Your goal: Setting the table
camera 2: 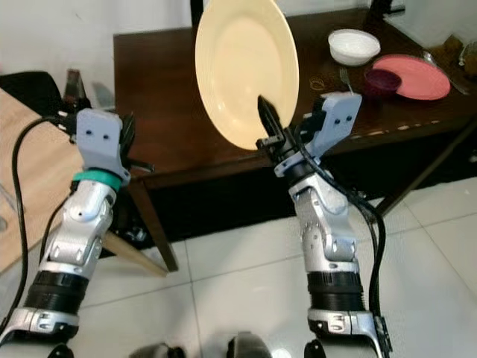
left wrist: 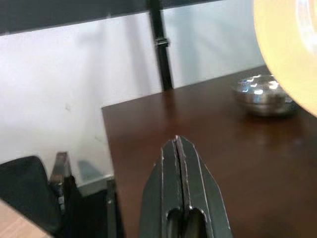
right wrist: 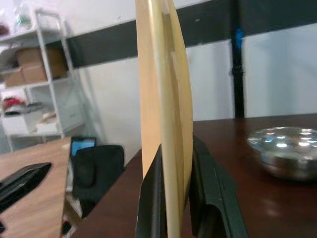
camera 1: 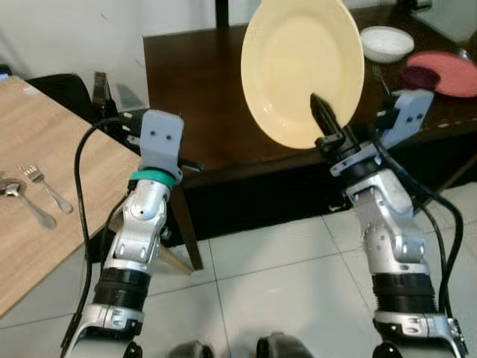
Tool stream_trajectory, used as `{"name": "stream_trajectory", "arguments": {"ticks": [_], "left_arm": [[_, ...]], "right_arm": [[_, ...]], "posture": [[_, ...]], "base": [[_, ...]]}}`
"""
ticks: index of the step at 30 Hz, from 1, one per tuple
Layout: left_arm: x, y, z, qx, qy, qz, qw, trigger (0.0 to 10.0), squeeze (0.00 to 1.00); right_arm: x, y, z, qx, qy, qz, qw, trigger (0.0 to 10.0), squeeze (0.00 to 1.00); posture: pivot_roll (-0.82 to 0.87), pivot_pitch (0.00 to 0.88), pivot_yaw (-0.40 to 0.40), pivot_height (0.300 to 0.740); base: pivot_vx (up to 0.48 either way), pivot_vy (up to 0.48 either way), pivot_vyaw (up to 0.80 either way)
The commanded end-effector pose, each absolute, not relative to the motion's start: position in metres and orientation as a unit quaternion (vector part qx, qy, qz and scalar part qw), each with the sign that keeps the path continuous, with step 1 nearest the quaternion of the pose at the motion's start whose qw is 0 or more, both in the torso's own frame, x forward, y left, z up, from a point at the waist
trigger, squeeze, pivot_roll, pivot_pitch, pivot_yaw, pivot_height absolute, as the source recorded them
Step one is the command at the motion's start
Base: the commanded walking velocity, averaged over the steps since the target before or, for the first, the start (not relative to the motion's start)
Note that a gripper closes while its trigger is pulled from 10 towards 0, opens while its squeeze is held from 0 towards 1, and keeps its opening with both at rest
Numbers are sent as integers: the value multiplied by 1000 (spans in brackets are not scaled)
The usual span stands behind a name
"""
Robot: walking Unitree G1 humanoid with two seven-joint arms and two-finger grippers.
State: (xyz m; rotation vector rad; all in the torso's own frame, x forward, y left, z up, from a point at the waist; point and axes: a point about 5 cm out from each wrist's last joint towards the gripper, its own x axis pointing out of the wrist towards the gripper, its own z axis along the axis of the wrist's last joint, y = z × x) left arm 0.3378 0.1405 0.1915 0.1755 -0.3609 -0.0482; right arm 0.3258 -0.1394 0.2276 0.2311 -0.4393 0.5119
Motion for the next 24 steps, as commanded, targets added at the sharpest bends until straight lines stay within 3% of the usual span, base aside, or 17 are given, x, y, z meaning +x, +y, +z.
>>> {"name": "stream_trajectory", "arguments": {"ticks": [1, 18, 21, 24], "left_arm": [[336, 141, 188, 78, -176, -17, 981, 10000, 0], [338, 141, 196, 81, -189, -24, 978, 10000, 0], [338, 140, 196, 83, -192, -23, 978, 10000, 0], [337, 140, 197, 88, -195, -20, 977, 10000, 0]], "right_arm": [[328, -141, 227, 110, -207, 255, 938, 10000, 0], [334, -140, 223, 140, -204, 230, 941, 10000, 0], [338, -141, 219, 192, -190, 217, 938, 10000, 0], [350, -145, 204, 294, -144, 199, 924, 10000, 0]], "posture": [[-86, 31, 7, 740], [-87, 37, 25, 740], [-87, 41, 16, 740], [-75, 45, 8, 740]], "base": [[371, 0, 0], [368, 0, 0], [363, 0, 0], [359, 0, 0]]}}
